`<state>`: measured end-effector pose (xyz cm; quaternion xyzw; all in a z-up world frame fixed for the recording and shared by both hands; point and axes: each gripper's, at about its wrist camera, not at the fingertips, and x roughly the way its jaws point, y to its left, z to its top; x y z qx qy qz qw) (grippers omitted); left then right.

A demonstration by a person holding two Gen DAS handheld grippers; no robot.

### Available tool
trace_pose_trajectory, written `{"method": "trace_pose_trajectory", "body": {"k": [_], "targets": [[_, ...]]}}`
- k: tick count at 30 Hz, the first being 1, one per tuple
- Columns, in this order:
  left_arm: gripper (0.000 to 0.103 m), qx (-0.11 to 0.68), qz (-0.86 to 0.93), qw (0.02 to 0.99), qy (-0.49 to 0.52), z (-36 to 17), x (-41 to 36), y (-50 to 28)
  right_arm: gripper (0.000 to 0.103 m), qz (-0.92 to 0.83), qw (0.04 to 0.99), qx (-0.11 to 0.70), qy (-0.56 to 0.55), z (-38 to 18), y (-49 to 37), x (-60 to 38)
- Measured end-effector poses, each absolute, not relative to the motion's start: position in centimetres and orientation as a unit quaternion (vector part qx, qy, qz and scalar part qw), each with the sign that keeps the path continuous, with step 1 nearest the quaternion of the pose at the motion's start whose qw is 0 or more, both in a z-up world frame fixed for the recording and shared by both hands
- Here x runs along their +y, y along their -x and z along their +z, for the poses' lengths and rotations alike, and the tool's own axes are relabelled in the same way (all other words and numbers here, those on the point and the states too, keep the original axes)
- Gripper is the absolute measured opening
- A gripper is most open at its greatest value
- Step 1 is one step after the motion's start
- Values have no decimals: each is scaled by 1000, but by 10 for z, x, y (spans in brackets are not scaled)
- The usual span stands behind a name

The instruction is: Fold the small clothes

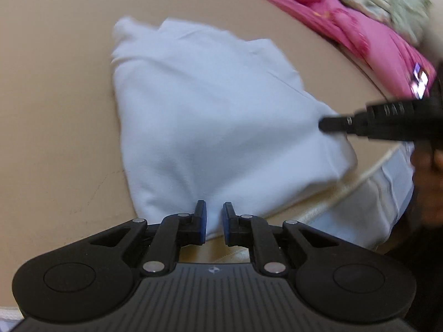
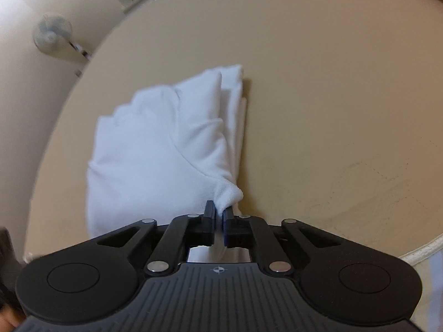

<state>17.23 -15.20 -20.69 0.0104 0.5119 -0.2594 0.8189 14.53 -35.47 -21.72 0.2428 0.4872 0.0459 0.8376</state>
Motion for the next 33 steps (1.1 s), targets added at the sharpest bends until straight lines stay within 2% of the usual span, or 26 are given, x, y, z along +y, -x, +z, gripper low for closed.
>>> {"method": "trace_pose_trajectory", "body": {"k": [4,8,10,13,14,15,21,23,25,28,31,32,33], "targets": [[14,516,-258,816,26,-206,-133,-174,3,13,824,501,-265,-223,-133,-374],[15,531,-281,799,-25,-204,-142,-181,7,5,817,526,-237,-230,-132,-368],[17,529,-284,800,-9,-192,-139,-191,14,-2,829,496,-260,-221,-132,-375],[31,502,-261,824,34,-172,-121,-209,38,-30,869,421,-259,-200,-135,-379],[31,496,-249,830,47,-166,-116,-217,48,-32,877,407,-253,-196,-139,-378],[31,492,-237,836,58,-164,-110,-227,50,-31,884,395,-249,-194,-146,-375],[31,499,-208,838,74,-161,-103,-252,50,-20,879,382,-284,-211,-200,-364],[35,499,-207,838,70,-163,-102,-251,49,-19,879,388,-278,-219,-216,-360],[43,497,-207,840,72,-162,-103,-253,4,-2,873,394,-286,-227,-223,-360],[55,490,-206,843,82,-163,-100,-260,3,-35,880,358,-310,-223,-224,-368],[63,494,-200,840,105,-168,-95,-274,4,-77,861,380,-329,-237,-222,-384],[68,498,-201,835,117,-171,-97,-281,8,-86,856,394,-325,-240,-221,-386],[73,502,-203,830,130,-173,-99,-288,22,-95,853,400,-320,-241,-220,-388]]}}
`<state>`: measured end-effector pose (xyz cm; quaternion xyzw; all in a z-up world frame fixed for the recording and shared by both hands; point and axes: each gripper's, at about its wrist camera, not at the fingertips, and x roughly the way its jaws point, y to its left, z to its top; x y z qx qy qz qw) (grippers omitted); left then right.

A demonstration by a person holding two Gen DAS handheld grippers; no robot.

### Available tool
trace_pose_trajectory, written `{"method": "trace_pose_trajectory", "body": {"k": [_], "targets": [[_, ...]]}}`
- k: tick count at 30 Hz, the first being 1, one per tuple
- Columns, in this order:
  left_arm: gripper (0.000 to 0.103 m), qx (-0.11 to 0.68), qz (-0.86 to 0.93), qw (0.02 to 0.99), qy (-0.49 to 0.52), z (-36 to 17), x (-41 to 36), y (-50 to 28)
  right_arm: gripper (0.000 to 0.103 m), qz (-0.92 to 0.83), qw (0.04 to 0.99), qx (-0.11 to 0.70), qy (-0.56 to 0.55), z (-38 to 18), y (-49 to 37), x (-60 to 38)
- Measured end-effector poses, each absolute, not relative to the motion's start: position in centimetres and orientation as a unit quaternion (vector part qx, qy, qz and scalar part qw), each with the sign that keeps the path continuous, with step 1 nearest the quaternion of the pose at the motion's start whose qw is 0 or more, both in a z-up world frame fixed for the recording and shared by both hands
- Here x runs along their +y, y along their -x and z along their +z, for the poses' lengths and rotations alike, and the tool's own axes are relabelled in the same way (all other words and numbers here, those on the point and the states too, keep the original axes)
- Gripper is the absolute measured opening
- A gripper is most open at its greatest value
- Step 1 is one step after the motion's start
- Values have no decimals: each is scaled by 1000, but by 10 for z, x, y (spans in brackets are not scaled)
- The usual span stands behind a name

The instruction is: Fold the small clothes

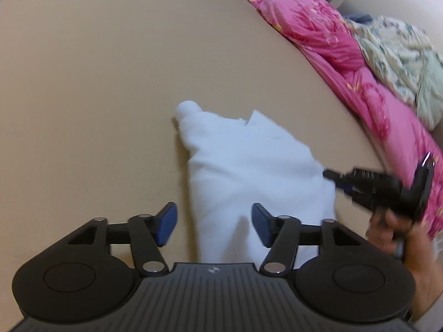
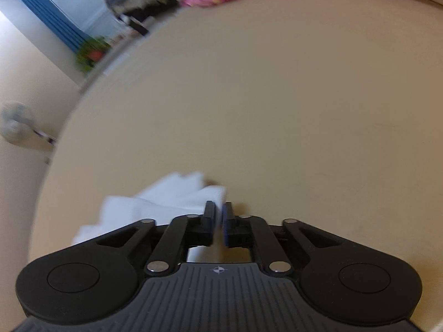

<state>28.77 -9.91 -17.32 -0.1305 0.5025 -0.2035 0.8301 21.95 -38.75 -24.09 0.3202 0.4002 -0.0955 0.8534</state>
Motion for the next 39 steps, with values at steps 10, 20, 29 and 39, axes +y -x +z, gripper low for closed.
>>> {"method": "trace_pose_trajectory", "body": {"k": [10,20,29,39], "targets": [[83,550,-202,775,237,-226,-105,-336,78,6,825,428,-370,-246,-199,-383],[37,485,-225,835,130,-199,-123,-323,27,27,837,446,-315,-248,-202,-341],[48,370,-206,901,91,-84,-38,-349,25,129,885,305,-327,-179,-242,-271],[68,388,-116,911,84,-107,38,-357,54,41,895,358,-263,-185,-293,-242]]}}
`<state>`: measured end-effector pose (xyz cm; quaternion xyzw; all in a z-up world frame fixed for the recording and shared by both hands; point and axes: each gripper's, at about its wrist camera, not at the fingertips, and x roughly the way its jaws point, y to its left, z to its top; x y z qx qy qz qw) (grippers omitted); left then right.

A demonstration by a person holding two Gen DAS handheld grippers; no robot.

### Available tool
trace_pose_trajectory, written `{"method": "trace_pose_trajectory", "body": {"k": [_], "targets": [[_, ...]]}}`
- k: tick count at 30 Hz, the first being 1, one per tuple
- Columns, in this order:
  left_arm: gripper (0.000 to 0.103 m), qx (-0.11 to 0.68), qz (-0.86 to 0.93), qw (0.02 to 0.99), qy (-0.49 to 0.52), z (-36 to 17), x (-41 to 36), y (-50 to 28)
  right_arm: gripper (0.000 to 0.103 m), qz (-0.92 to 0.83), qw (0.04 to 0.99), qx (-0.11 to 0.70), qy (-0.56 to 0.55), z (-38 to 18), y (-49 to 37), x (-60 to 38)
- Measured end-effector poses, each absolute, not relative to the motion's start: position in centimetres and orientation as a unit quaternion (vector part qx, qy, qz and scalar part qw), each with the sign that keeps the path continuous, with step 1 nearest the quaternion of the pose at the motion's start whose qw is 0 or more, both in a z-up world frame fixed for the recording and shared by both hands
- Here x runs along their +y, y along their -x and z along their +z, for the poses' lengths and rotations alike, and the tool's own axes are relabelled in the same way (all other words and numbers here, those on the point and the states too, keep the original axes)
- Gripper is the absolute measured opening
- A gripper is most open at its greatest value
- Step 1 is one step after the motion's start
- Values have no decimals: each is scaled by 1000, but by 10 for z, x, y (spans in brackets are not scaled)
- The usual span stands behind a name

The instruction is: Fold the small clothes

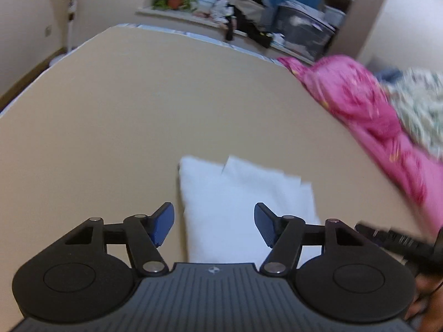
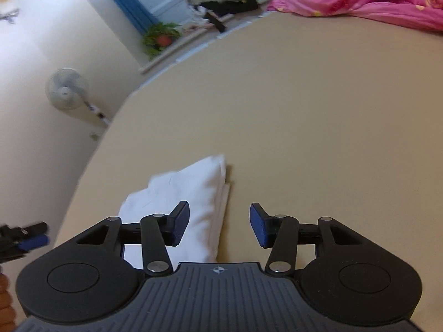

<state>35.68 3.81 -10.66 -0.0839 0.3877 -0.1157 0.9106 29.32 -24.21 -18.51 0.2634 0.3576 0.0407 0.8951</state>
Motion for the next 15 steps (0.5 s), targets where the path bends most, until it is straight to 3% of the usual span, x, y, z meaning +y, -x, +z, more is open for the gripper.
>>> {"method": "trace_pose_trajectory", "body": {"k": [1,4,5,6,7,12,15], "targets": [[66,400,-116,906,73,-124,35,-350,56,49,896,362,-253,-189,-289,-233],[45,463,-110,877,69,-184,23,-342,60,64,879,411,-232,-219,-282,-217],[45,482,-107,867,61,-202,19,-338,54,69,871,426,-234,-229,-285,-214],[45,487,-101,866,57,-213,17,-332,35,70,869,431,-231,-239,-282,-212],[46,472,-99,874,56,-213,19,-326,32,69,867,435,-232,-248,-267,-214],[47,482,-78,871,54,-205,27,-309,31,42,859,428,-276,-252,-246,-224],[50,493,-66,867,-29,-198,16,-289,32,26,855,442,-268,-247,-232,-230]]}}
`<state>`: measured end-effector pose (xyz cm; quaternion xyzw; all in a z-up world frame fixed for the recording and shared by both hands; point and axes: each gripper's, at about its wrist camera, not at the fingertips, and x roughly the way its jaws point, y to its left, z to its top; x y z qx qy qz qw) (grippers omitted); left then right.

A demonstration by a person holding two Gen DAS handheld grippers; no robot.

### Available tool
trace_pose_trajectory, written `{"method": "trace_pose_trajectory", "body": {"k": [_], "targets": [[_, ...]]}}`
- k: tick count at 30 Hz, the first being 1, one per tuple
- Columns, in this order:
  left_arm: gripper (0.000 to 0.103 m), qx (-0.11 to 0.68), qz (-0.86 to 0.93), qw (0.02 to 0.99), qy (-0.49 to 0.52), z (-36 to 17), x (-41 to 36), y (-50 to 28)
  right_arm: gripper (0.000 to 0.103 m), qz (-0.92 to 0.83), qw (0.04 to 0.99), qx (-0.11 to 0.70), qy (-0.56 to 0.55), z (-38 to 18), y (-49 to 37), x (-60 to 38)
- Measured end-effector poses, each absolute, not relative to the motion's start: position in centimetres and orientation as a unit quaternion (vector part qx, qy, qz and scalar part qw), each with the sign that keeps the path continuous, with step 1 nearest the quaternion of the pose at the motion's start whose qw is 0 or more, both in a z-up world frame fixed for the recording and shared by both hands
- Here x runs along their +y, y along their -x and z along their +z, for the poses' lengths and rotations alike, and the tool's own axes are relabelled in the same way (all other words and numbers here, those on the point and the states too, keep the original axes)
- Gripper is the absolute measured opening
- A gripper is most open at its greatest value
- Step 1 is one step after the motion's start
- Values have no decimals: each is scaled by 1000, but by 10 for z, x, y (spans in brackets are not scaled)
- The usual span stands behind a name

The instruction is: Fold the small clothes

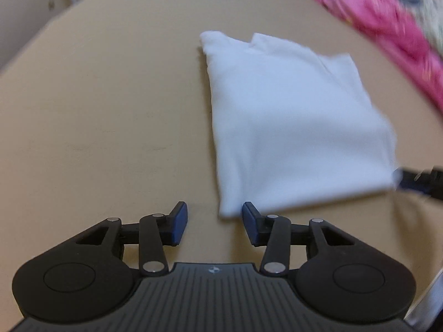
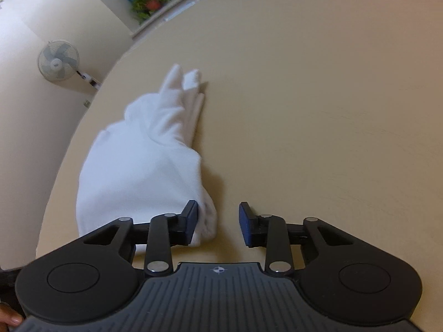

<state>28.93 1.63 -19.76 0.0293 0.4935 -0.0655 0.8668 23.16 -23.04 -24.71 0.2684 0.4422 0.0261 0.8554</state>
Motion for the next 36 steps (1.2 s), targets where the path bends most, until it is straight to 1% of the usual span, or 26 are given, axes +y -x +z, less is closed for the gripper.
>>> {"method": "trace_pose_trajectory", "body": {"k": [1,2,3,4,5,7,9,10,12,15,17,19,21,23,24,26,29,33,36], "targets": [[51,482,-62,873,-48,-189,16,-280,32,-7,859,455,-234,-242,-229,-232],[60,463,-64,882,-61,-175,15,-267,36,-39,863,465,-193,-237,-230,-232],[67,443,-67,891,-67,-163,13,-254,36,-55,869,461,-170,-227,-223,-234],[83,420,-67,902,-71,-150,16,-237,36,-54,880,442,-164,-215,-211,-238],[90,397,-62,913,-76,-137,18,-220,37,-52,889,425,-165,-202,-200,-242],[92,361,-55,927,-87,-115,16,-191,45,-40,907,387,-160,-175,-175,-244],[97,333,-51,936,-98,-97,15,-163,59,-23,927,349,-137,-150,-151,-238],[103,319,-49,941,-103,-88,12,-152,63,-11,937,327,-119,-138,-137,-231],[103,290,-45,949,-115,-75,8,-128,76,11,952,290,-92,-123,-113,-216],[103,260,-40,957,-120,-61,-1,-96,87,39,964,252,-77,-106,-66,-199],[103,244,-41,962,-114,-53,-5,-79,88,55,965,246,-77,-109,-42,-186],[103,231,-40,966,-108,-54,-10,-69,88,64,962,256,-69,-117,-38,-167],[103,216,-37,969,-111,-62,-13,-60,88,73,962,254,-62,-111,-38,-155],[103,207,-32,972,-105,-79,-16,-57,88,74,969,232,-49,-109,-34,-144],[103,213,-33,971,-100,-90,-17,-60,88,70,971,226,-37,-109,-33,-140],[103,253,-27,962,-99,-103,-28,-73,88,57,974,220,-16,-115,-31,-134],[103,235,-44,968,-79,-105,-39,-81,88,39,975,219,-2,-122,-39,-131],[103,254,-60,960,-100,-120,-60,-91,87,23,974,225,-6,-128,-48,-132],[103,249,-62,960,-108,-125,-66,-95,87,14,971,237,-8,-131,-55,-132]]}}
